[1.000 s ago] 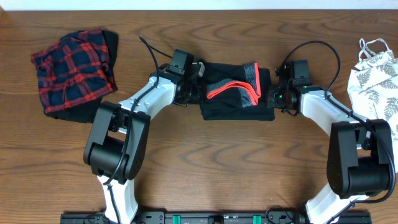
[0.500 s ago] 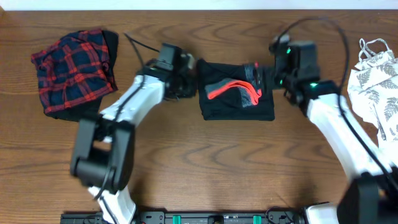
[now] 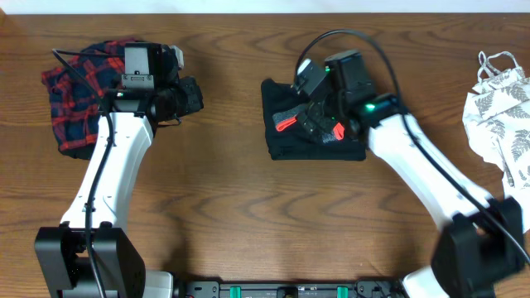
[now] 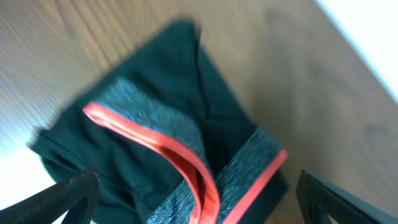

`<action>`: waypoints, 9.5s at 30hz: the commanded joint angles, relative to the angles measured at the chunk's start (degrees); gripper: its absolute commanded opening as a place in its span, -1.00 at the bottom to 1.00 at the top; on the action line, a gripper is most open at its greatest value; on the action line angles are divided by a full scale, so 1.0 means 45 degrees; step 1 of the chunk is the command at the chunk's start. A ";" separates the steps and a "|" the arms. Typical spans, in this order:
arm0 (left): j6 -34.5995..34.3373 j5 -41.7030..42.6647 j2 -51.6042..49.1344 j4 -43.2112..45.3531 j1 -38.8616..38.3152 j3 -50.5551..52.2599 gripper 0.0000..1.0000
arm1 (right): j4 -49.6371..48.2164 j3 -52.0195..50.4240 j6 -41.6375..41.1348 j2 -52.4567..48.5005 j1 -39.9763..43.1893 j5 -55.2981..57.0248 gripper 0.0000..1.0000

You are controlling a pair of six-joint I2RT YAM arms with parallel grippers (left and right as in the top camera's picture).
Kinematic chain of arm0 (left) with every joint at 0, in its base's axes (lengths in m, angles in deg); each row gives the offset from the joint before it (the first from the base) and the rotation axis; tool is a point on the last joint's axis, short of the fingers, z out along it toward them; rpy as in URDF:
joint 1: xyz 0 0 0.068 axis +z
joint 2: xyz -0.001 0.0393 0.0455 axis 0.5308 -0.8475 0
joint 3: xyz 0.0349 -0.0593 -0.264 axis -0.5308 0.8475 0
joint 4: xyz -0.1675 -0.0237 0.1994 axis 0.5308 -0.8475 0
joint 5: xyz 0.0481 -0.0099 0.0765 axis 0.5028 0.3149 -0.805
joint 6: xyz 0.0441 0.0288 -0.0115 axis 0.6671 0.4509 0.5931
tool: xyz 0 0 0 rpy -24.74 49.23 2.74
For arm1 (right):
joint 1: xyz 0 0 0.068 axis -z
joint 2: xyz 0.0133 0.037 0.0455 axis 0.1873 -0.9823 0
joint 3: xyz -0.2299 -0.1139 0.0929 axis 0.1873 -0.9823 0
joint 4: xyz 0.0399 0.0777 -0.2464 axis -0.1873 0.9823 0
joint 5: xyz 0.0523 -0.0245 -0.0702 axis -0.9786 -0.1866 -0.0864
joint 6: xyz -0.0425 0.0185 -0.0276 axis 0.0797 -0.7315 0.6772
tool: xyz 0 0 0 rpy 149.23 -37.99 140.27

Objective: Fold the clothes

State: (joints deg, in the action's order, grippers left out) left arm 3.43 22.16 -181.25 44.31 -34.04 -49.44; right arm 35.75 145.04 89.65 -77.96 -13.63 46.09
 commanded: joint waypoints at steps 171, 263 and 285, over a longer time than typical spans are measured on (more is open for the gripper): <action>0.0369 -0.0112 0.0155 -0.0792 0.0005 0.0034 -0.79 | -0.0797 -0.0680 -0.9355 -0.4478 0.4595 -0.8927 0.35; 0.0024 0.1389 -0.5518 0.2482 -0.3662 0.0330 -0.87 | -0.2113 -0.0670 -1.0516 -0.4435 0.3031 -0.8097 -0.41; 0.0029 0.1282 -0.5518 0.2045 -0.3648 0.0330 -0.14 | -0.3619 -0.0656 -0.9792 -0.1919 0.4527 -1.0569 -0.97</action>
State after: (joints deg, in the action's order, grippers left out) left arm 3.43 27.19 -204.90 53.86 -50.19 -48.13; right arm 19.71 142.07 44.53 -89.76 5.39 0.19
